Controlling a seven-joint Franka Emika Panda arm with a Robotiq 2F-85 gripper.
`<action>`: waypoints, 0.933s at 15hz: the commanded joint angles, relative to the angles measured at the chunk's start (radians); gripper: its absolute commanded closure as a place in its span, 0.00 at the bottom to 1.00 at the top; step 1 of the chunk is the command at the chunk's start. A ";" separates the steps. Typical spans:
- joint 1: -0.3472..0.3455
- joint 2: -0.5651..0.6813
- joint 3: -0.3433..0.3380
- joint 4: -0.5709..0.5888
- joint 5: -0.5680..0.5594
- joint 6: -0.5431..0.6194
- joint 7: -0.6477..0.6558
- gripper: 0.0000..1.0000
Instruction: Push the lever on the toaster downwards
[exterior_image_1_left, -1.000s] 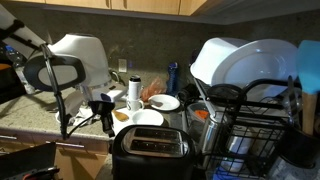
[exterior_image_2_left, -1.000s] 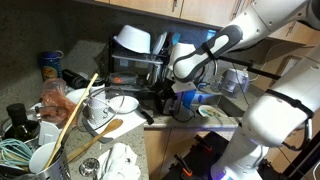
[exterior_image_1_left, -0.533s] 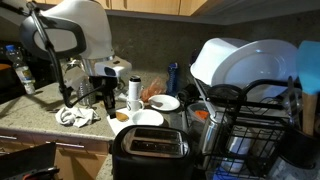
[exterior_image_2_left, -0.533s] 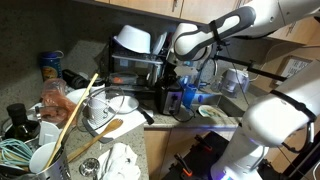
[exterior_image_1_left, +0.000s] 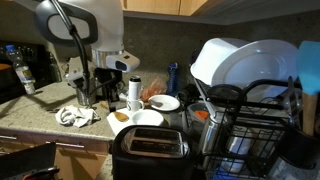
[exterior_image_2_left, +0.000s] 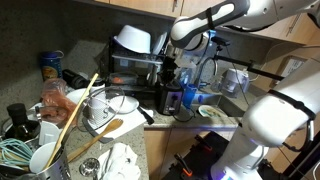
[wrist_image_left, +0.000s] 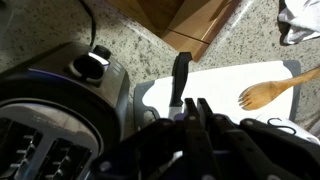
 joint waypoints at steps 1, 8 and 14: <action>-0.014 0.004 0.008 0.004 0.004 -0.004 -0.008 0.84; -0.013 0.005 0.012 0.003 0.004 -0.004 -0.008 0.66; -0.013 0.005 0.012 0.003 0.004 -0.004 -0.008 0.66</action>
